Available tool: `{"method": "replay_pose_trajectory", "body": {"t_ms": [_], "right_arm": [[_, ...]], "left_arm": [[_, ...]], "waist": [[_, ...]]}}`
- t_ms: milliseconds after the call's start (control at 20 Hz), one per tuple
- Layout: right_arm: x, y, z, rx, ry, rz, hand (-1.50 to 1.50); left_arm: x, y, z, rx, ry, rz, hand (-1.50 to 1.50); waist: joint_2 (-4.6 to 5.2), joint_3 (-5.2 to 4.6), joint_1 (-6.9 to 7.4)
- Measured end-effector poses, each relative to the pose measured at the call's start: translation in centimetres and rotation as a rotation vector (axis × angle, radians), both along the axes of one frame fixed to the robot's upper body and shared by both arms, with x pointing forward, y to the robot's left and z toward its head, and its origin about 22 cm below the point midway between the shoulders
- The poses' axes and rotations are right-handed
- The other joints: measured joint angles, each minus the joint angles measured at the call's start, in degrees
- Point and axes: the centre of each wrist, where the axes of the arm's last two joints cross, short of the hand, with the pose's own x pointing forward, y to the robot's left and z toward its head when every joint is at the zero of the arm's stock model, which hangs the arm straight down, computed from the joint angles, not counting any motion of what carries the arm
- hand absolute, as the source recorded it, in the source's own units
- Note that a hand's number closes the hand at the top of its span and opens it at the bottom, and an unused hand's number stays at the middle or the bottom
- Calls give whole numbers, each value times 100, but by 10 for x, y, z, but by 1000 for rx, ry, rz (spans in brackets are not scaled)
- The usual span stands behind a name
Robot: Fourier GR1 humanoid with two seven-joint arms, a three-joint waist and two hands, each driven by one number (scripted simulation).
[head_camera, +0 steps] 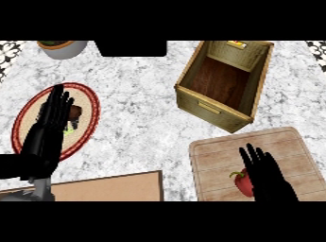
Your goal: Pick the bell pepper from the cutting board and place it in the basket
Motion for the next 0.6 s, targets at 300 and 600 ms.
{"method": "replay_pose_trajectory", "body": {"t_ms": [300,600], "right_arm": [[8,-4,-6,8,6,-7,-150],[19,-7,-20,10,41,16,150]], "left_arm": [[3,-1,-3,11,2,-1,0],[3,-1,-3,8,-1,-3,0]], "waist": [[-5,1,-2],[-26,-15,1]]}}
